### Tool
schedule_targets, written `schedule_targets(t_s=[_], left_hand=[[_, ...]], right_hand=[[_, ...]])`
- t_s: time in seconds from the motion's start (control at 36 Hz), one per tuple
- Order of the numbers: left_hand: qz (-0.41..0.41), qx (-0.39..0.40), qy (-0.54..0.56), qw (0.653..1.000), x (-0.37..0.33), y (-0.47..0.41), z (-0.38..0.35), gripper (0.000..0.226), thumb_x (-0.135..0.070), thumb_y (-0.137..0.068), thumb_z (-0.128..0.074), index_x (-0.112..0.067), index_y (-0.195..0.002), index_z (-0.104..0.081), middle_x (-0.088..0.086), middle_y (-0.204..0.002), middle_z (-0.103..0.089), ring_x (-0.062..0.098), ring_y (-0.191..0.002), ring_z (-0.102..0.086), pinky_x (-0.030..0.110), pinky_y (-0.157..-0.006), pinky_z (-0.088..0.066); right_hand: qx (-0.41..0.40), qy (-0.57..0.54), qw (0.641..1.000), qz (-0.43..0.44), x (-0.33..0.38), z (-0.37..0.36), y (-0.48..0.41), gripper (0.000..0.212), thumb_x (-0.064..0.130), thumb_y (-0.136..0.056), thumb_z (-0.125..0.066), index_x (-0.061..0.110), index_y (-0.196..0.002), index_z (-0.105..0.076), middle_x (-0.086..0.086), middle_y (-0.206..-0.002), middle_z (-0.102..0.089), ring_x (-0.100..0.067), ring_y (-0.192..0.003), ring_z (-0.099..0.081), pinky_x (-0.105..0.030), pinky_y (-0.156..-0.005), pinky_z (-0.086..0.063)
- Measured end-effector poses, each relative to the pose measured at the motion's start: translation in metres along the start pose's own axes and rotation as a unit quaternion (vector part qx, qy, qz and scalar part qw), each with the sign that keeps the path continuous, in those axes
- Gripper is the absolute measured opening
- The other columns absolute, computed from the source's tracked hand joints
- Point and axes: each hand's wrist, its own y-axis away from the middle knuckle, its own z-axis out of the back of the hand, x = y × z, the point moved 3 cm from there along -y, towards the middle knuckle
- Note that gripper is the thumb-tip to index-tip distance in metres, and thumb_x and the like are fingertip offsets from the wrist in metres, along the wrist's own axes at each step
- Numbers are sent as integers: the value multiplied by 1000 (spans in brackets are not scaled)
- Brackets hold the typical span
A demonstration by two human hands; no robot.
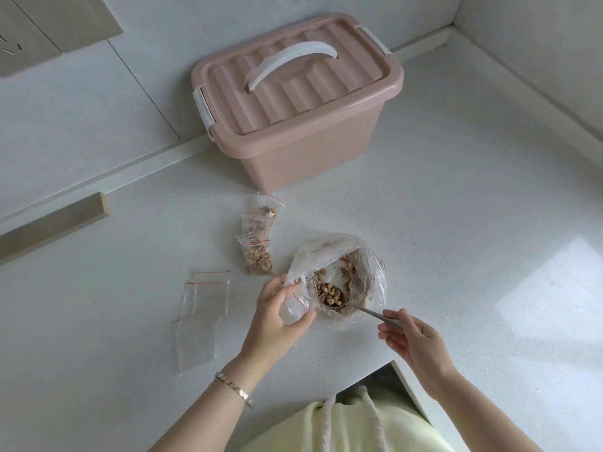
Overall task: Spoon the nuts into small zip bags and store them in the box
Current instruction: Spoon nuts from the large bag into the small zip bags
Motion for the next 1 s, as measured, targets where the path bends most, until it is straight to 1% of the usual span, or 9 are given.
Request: schedule_targets(t_s=[0.08,0.14,0.19,0.36,0.47,0.61,0.78,0.89,1.0], left_hand=[[-69,-25,-59,996,-3,10,5,44,-45,-70,-64,-27,-109,-59,-16,-117,-39,8,-116,-41,-2,-94,-23],[-107,-40,-100,988,-4,15,7,48,-48,-70,-61,-21,-111,-59,-16,-108,-41,9,-109,-42,3,-96,-25],[-133,-51,-137,980,-4,18,9,51,-48,-71,-61,-21,-113,-55,-11,-109,-43,9,-106,-42,9,-96,-28],[-126,-42,-162,978,-1,17,7,59,-55,-69,-60,-21,-117,-51,-2,-107,-53,11,-103,-44,20,-93,-34],[-96,-17,-163,982,0,14,4,67,-57,-68,-56,-12,-118,-59,2,-110,-55,9,-107,-40,30,-93,-34],[-83,11,-153,985,0,11,1,76,-62,-66,-52,-14,-125,-54,-3,-119,-51,5,-114,-34,26,-99,-28],[-86,30,-135,987,-3,12,1,82,-64,-65,-51,-13,-128,-51,-15,-116,-41,-3,-113,-30,21,-100,-26],[-82,36,-128,988,-5,16,0,82,-65,-64,-49,-13,-129,-50,-17,-115,-40,0,-115,-33,19,-101,-25],[-70,50,-133,987,0,19,-2,73,-51,-71,-68,-15,-130,-47,-15,-117,-42,-1,-115,-33,20,-103,-29]], right_hand=[[-12,21,999,27,7,6,1,32,22,-98,-39,4,-94,-65,-16,-81,-68,-25,-76,-64,-30,-74,-51],[-17,34,998,47,13,9,3,32,22,-97,-39,4,-94,-66,-16,-80,-69,-25,-74,-64,-30,-73,-51],[-23,49,996,67,19,11,3,33,23,-97,-39,5,-92,-66,-16,-78,-69,-23,-72,-65,-28,-70,-52],[-35,70,990,116,39,17,7,37,29,-96,-39,6,-87,-67,-10,-66,-68,-19,-62,-64,-23,-61,-54],[-23,77,987,137,57,19,12,42,35,-93,-39,5,-82,-67,-9,-61,-67,-18,-57,-62,-22,-56,-53],[3,99,984,146,74,11,18,45,32,-96,-37,3,-79,-67,-8,-57,-65,-16,-51,-60,-21,-52,-51],[26,160,973,162,81,-8,21,44,29,-96,-39,5,-75,-68,-10,-59,-66,-18,-52,-60,-22,-52,-50],[42,222,957,182,83,-28,22,43,30,-96,-39,7,-74,-69,-10,-59,-67,-16,-52,-60,-24,-55,-50],[61,305,927,211,81,-48,30,41,34,-94,-41,12,-75,-69,-6,-59,-67,-9,-51,-60,-17,-56,-49]])
